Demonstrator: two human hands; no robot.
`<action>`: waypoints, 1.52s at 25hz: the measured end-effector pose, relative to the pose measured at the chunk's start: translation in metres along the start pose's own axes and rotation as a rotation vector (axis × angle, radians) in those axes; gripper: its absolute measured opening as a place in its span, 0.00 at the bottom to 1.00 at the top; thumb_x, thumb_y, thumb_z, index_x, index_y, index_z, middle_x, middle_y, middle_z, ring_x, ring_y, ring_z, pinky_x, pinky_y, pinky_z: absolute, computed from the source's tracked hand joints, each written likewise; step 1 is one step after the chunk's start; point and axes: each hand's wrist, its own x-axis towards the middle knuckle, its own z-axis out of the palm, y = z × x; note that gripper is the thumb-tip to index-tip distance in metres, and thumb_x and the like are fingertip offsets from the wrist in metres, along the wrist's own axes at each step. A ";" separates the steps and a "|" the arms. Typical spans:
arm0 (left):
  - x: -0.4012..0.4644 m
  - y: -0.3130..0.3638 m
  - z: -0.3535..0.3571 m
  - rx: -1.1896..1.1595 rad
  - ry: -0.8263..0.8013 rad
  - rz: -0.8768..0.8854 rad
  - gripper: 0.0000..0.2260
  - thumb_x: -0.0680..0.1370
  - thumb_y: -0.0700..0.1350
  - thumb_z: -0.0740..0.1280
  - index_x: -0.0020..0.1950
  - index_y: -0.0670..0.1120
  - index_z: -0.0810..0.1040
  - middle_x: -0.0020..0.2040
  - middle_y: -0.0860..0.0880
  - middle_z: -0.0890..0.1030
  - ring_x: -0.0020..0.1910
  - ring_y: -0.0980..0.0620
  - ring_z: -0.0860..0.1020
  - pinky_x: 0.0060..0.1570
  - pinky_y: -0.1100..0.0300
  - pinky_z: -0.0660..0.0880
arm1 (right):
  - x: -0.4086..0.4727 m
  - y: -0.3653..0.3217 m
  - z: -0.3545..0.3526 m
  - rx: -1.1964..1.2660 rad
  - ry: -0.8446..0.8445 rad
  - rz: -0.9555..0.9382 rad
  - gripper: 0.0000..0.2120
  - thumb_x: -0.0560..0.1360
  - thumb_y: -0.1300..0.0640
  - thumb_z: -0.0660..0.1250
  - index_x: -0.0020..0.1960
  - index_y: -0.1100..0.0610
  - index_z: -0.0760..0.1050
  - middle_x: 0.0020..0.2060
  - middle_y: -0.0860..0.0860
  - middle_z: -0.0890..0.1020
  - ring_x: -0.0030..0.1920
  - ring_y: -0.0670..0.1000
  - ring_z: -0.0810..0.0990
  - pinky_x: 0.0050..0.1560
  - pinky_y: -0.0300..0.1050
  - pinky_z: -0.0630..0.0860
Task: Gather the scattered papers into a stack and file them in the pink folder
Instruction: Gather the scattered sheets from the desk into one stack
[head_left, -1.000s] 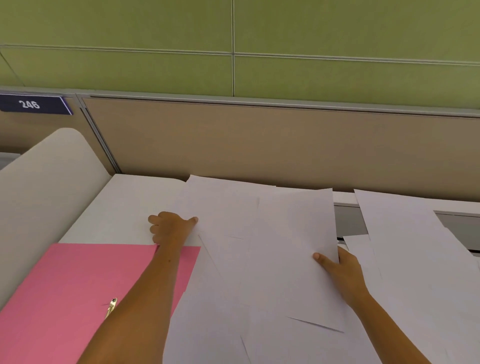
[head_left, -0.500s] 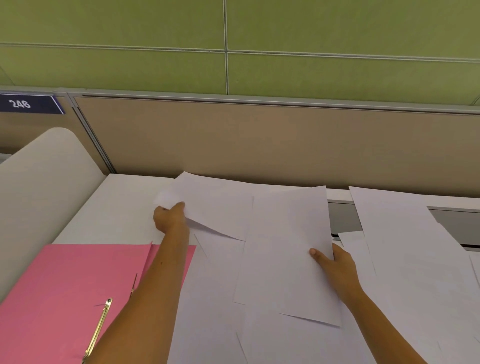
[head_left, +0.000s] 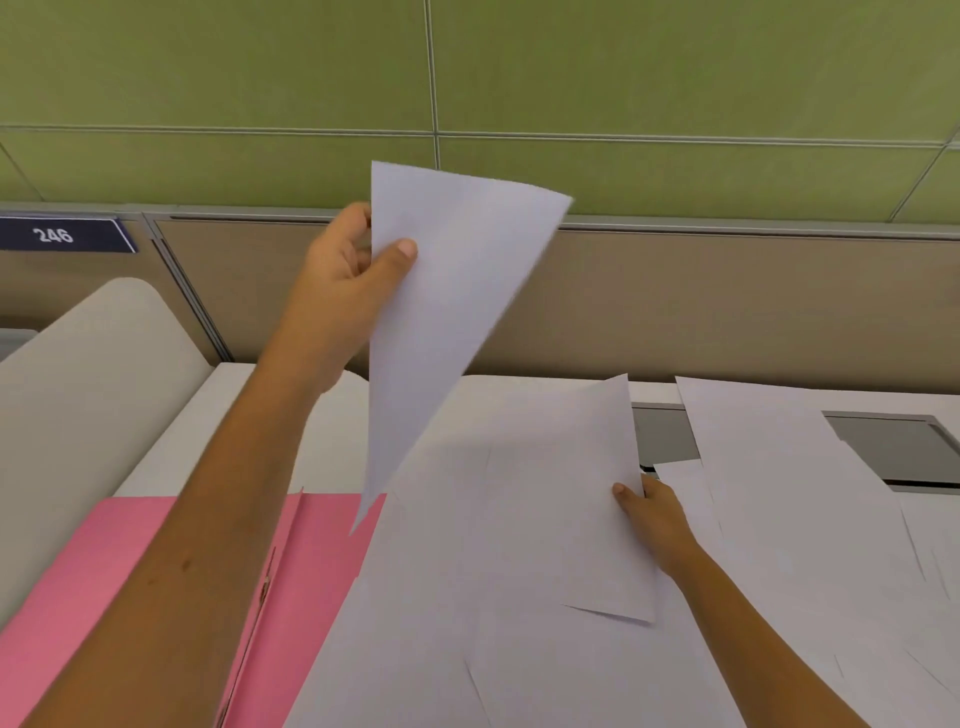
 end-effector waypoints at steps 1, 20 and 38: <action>0.002 0.007 0.002 -0.029 -0.014 -0.044 0.07 0.80 0.40 0.62 0.51 0.52 0.75 0.43 0.55 0.84 0.38 0.57 0.83 0.33 0.63 0.79 | 0.002 0.001 -0.002 0.021 -0.025 0.012 0.16 0.78 0.54 0.62 0.65 0.57 0.72 0.57 0.54 0.79 0.55 0.58 0.78 0.59 0.57 0.76; -0.027 -0.220 0.119 0.572 -0.152 -0.610 0.20 0.82 0.40 0.55 0.74 0.40 0.62 0.70 0.39 0.70 0.68 0.40 0.71 0.65 0.54 0.68 | 0.003 0.000 -0.015 0.152 -0.165 0.139 0.11 0.74 0.59 0.69 0.55 0.62 0.75 0.52 0.59 0.83 0.49 0.57 0.83 0.49 0.51 0.81; -0.048 -0.219 0.009 1.186 -0.336 -0.982 0.32 0.69 0.59 0.72 0.66 0.44 0.68 0.65 0.43 0.70 0.65 0.42 0.68 0.60 0.51 0.69 | -0.001 0.024 -0.044 -0.072 0.045 0.072 0.06 0.75 0.62 0.62 0.51 0.61 0.74 0.48 0.58 0.80 0.49 0.62 0.80 0.53 0.57 0.78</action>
